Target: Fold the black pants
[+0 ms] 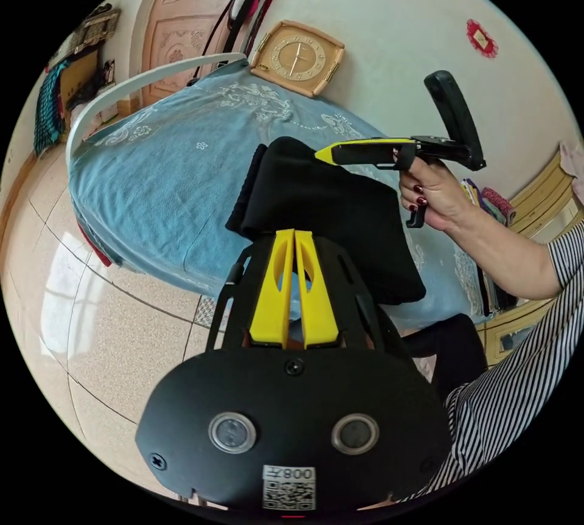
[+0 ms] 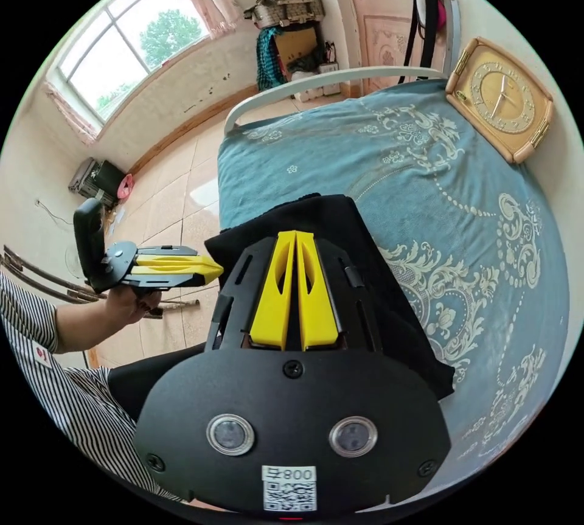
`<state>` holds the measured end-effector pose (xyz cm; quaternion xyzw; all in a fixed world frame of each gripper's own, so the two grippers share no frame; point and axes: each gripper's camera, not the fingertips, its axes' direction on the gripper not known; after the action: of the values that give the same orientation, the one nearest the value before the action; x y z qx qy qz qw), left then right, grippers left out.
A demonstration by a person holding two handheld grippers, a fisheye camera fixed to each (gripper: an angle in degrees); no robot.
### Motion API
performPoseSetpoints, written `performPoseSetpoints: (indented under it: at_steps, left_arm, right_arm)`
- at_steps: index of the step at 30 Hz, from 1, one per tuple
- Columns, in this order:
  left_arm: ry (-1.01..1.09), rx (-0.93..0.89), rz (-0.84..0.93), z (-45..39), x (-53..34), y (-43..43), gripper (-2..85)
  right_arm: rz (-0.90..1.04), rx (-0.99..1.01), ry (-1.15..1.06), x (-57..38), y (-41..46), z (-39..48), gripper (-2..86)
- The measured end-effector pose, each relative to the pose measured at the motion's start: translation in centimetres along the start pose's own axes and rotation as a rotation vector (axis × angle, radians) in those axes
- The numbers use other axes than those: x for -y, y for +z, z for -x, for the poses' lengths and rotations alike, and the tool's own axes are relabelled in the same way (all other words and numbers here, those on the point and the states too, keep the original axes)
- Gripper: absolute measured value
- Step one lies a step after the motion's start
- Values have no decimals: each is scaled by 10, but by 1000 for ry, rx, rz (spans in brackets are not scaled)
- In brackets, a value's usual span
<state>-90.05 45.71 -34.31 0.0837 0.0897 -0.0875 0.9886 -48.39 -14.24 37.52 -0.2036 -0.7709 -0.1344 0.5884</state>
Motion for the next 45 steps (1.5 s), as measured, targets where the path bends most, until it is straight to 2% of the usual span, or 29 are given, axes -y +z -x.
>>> performPoseSetpoints:
  at_steps: [3, 9, 13, 18, 20, 22, 27, 31, 40, 45]
  left_arm:
    - [-43, -46, 18, 2, 3, 12, 3]
    - [-68, -60, -3, -8, 7, 7, 6]
    - [19, -146, 22, -33, 9, 10, 13]
    - [190, -301, 188, -89, 13, 51, 36]
    - [224, -356, 260, -104, 16, 69, 47]
    - [267, -418, 344, -117, 19, 88, 60]
    - [345, -458, 532, -142, 39, 135, 64]
    - [326, -489, 571, -144, 51, 158, 31]
    - [313, -563, 525, -133, 63, 177, 5]
    - [310, -565, 491, -117, 68, 177, 10]
  right_arm:
    - [191, -2, -15, -11, 41, -2, 2]
    - [189, 107, 4, -34, 21, -33, 4]
    - [57, 289, 218, -109, -26, -86, 11]
    - [-39, 469, 642, -242, -44, -151, 53]
    - [-93, 623, 812, -296, -38, -168, 81]
    - [-107, 674, 863, -323, -34, -172, 88]
    - [-134, 758, 935, -365, -23, -186, 97]
    - [-129, 791, 962, -393, -18, -199, 94]
    - [-200, 930, 993, -445, -14, -219, 91]
    - [-227, 980, 1033, -472, -12, -224, 52]
